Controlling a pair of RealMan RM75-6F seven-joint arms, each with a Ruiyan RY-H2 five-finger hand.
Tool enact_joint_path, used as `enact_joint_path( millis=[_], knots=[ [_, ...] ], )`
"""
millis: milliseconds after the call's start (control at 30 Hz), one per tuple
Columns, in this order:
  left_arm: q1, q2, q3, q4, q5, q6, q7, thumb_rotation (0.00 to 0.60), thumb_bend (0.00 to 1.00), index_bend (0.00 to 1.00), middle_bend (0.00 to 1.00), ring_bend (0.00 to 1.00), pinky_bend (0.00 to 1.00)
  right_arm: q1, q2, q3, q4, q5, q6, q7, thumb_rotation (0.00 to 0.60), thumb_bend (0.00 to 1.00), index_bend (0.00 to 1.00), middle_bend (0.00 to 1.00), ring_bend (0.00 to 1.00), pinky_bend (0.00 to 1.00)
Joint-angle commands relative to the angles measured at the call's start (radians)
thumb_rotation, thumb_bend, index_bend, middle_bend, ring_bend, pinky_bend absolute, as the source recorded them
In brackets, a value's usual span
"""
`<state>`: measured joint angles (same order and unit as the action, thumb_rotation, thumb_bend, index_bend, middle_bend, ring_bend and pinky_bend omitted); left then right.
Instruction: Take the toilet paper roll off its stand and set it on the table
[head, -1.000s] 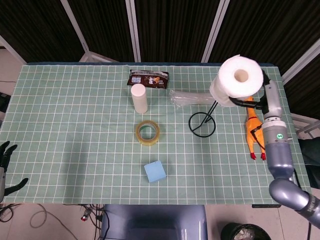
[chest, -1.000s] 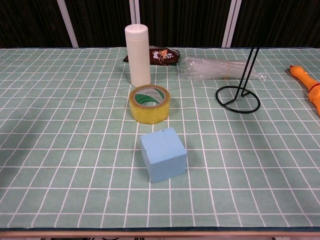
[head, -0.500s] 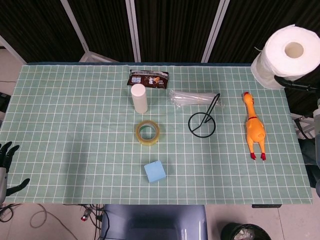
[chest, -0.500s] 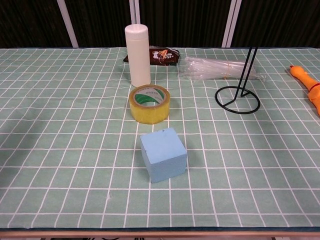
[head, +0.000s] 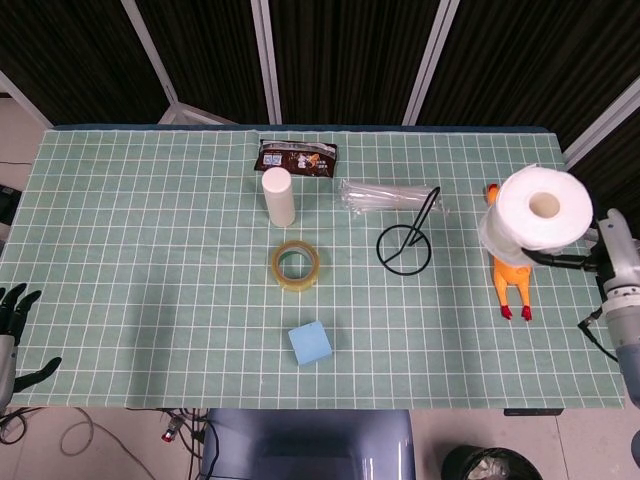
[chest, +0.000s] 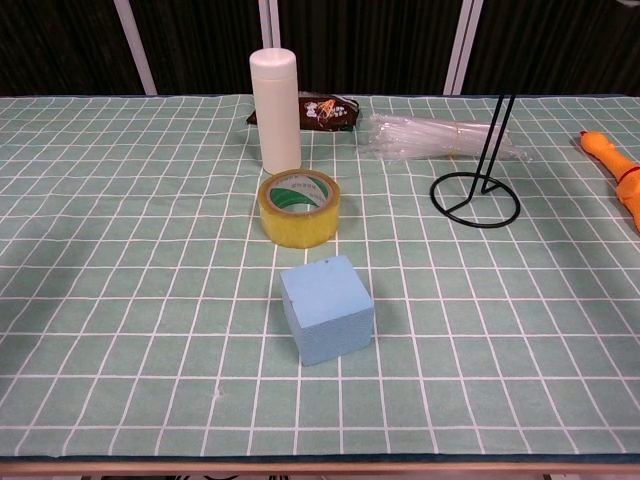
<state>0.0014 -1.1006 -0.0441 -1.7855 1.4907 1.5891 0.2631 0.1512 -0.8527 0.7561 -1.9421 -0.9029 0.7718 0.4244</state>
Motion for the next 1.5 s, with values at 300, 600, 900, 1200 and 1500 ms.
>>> enact_joint_path(
  millis=[300, 600, 900, 1200, 1500],
  knots=[
    [-0.001, 0.0, -0.001, 0.002, 0.0, 0.0, -0.004, 0.6, 0.07, 0.14, 0.04, 0.0, 0.0, -0.077, -0.174, -0.246, 0.044, -0.32, -0.037, 0.22, 0.6, 0.0, 0.46, 0.38, 0.12, 0.0],
    [0.0, 0.0, -0.002, 0.003, 0.0, 0.002, -0.003, 0.6, 0.07, 0.14, 0.04, 0.0, 0.0, -0.027, -0.34, -0.352, 0.134, -0.438, 0.016, 0.27, 0.6, 0.0, 0.46, 0.38, 0.1, 0.0],
    [-0.001, -0.001, -0.002, 0.005, 0.0, 0.001, -0.001, 0.6, 0.07, 0.15, 0.04, 0.0, 0.0, 0.036, -0.532, -0.384, 0.253, -0.41, 0.137, 0.159, 0.6, 0.0, 0.46, 0.37, 0.07, 0.0],
    [0.0, 0.0, -0.003, 0.004, -0.003, 0.001, -0.002, 0.6, 0.07, 0.15, 0.04, 0.0, 0.0, 0.068, -0.637, -0.419, 0.336, -0.386, 0.198, 0.111, 0.6, 0.0, 0.46, 0.34, 0.05, 0.0],
    [-0.001, -0.002, -0.001, 0.004, -0.001, -0.001, 0.004, 0.6, 0.07, 0.14, 0.04, 0.0, 0.0, 0.094, -0.682, -0.448, 0.414, -0.4, 0.218, 0.123, 0.6, 0.0, 0.44, 0.31, 0.03, 0.0]
  ],
)
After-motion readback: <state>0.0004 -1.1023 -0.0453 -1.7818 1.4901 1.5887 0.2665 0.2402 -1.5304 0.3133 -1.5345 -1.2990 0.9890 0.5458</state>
